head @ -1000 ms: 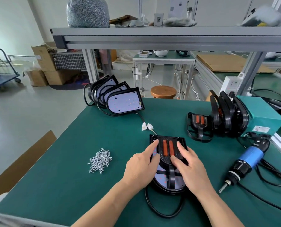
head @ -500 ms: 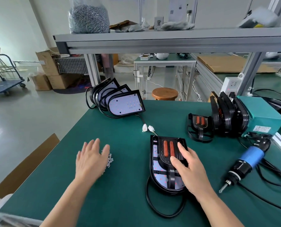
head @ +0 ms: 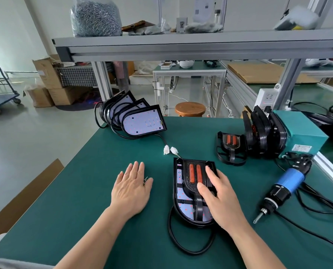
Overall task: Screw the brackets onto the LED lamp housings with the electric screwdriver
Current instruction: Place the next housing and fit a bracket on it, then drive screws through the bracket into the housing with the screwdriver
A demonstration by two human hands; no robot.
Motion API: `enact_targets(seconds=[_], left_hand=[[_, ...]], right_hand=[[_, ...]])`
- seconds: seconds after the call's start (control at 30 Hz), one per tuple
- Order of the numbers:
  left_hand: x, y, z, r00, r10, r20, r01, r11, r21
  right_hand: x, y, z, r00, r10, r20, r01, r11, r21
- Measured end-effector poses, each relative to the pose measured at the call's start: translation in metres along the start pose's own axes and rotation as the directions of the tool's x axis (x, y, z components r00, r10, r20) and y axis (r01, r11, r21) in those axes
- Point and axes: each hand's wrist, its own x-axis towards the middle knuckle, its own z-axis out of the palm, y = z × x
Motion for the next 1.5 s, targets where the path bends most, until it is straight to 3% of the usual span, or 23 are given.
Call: enact_targets(seconds=[0.2, 0.33, 0.43, 0.5, 0.57, 0.63, 0.73, 0.83, 0.93, 1.0, 1.1, 1.17, 1.23, 1.37, 1.5], left_hand=[[0.002, -0.004, -0.003, 1.000, 0.020, 0.017, -0.020, 1.000, 0.020], [0.006, -0.004, -0.010, 0.998, 0.040, -0.055, -0.048, 0.987, -0.153], [0.014, -0.008, -0.019, 0.975, 0.038, -0.217, -0.099, 0.956, -0.276], [0.018, -0.007, -0.023, 0.967, 0.035, -0.251, -0.109, 0.952, -0.287], [0.020, -0.003, -0.026, 0.979, 0.037, -0.202, -0.086, 0.966, -0.242], [0.022, 0.000, -0.026, 0.989, 0.033, -0.144, -0.055, 0.986, -0.157], [0.024, 0.004, -0.025, 0.990, 0.015, -0.140, -0.029, 0.995, -0.098], [0.026, 0.007, -0.029, 0.993, 0.014, -0.114, -0.015, 1.000, -0.005], [0.022, 0.013, -0.032, 0.991, 0.049, -0.128, -0.046, 0.998, 0.031], [0.014, 0.017, -0.035, 0.973, 0.074, -0.216, -0.094, 0.992, -0.085], [0.001, 0.022, -0.041, 0.942, 0.100, -0.321, -0.204, 0.929, -0.310], [-0.006, 0.029, -0.044, 0.943, 0.063, -0.328, -0.211, 0.872, -0.441], [-0.012, 0.039, -0.046, 0.949, 0.028, -0.315, -0.211, 0.795, -0.568], [-0.022, 0.064, -0.050, 0.951, 0.022, -0.308, -0.256, 0.614, -0.746], [-0.030, 0.083, -0.051, 0.962, 0.101, -0.254, -0.267, 0.537, -0.800]], right_hand=[[-0.005, -0.002, -0.002, 1.000, -0.006, 0.005, 0.006, 1.000, -0.016], [-0.011, -0.010, -0.008, 1.000, -0.011, 0.007, 0.011, 1.000, -0.012], [-0.016, -0.013, -0.029, 0.984, -0.081, -0.159, 0.071, 0.995, -0.064], [-0.015, -0.012, -0.054, 0.931, -0.143, -0.336, 0.099, 0.984, -0.147], [-0.011, -0.005, -0.084, 0.869, -0.095, -0.485, -0.012, 0.977, -0.213], [-0.005, 0.007, -0.114, 0.834, 0.044, -0.550, -0.224, 0.938, -0.265], [0.007, 0.020, -0.139, 0.812, 0.276, -0.515, -0.475, 0.826, -0.305], [0.024, 0.023, -0.146, 0.772, 0.368, -0.518, -0.565, 0.771, -0.293], [0.042, 0.019, -0.151, 0.733, 0.428, -0.529, -0.606, 0.764, -0.221], [0.043, 0.023, -0.151, 0.714, 0.449, -0.537, -0.591, 0.797, -0.120], [0.030, 0.037, -0.141, 0.651, 0.435, -0.622, -0.433, 0.886, 0.166], [0.023, 0.038, -0.136, 0.572, 0.486, -0.660, -0.255, 0.871, 0.420], [0.021, 0.033, -0.134, 0.544, 0.548, -0.635, -0.045, 0.775, 0.630], [0.013, 0.016, -0.127, 0.628, 0.547, -0.553, 0.196, 0.577, 0.793], [0.003, -0.011, -0.121, 0.728, 0.616, -0.301, 0.340, 0.056, 0.939]])
